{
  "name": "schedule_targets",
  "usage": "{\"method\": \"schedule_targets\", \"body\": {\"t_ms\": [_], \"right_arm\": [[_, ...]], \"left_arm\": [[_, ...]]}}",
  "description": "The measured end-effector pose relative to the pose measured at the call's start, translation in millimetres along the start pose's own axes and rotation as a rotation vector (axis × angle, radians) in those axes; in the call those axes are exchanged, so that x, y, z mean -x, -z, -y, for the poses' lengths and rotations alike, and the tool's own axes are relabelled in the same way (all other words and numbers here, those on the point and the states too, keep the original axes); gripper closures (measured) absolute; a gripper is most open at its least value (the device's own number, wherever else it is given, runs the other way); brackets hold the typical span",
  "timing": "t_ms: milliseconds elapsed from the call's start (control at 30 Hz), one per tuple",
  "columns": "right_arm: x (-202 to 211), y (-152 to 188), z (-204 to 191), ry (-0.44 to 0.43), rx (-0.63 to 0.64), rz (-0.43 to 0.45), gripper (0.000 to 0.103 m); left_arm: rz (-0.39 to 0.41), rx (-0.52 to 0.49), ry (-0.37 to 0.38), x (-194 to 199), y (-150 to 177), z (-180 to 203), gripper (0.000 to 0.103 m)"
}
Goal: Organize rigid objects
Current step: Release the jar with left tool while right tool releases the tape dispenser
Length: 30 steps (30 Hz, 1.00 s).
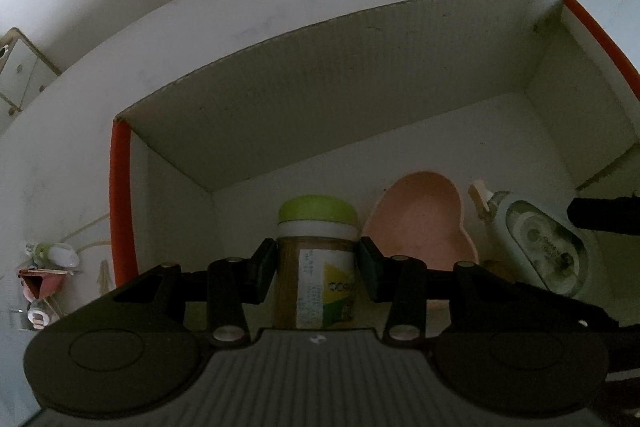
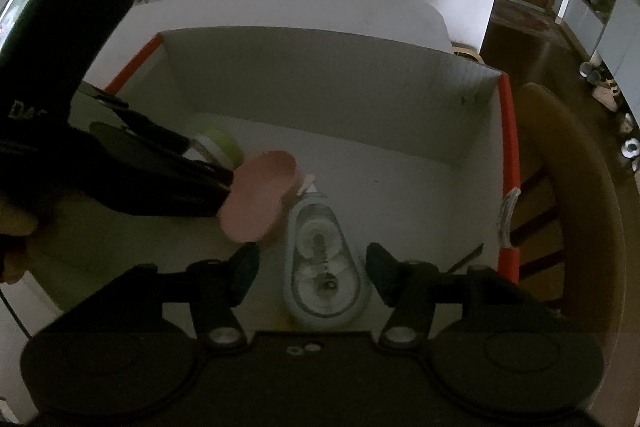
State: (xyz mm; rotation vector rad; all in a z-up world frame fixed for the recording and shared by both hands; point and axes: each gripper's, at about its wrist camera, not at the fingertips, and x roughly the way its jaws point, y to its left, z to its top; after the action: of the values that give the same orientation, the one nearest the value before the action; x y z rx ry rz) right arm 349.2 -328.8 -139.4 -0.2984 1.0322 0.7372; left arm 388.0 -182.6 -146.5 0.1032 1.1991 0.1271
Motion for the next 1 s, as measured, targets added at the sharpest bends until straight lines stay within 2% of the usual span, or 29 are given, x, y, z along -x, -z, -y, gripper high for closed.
{"method": "schedule_targets", "body": {"t_ms": [233,300,600,1000], "right_arm": [[14.4,0.8,-0.5,-0.009,-0.008,0.024,0.034],[19.0,1.4,-0.1,-0.006,-0.018,0.035,0.028],[41.1,5.8,-7.1,-0.021,-0.043,0.083,0.025],[71.3,12.1,-29.3,-0.033,-0.063,0.138,0.019]], "left_arm": [[0.042,-0.032,0.004,12.2,9.8,-1.5,0.046],[0.060,-0.037,0.009,15.7,12.2,-0.7,0.043],[0.139,0.018,0.055,48.6,28.7,-14.7,0.043],[0.251,0.085,0.163,96.2,61.2,-33.5,0.043]]}}
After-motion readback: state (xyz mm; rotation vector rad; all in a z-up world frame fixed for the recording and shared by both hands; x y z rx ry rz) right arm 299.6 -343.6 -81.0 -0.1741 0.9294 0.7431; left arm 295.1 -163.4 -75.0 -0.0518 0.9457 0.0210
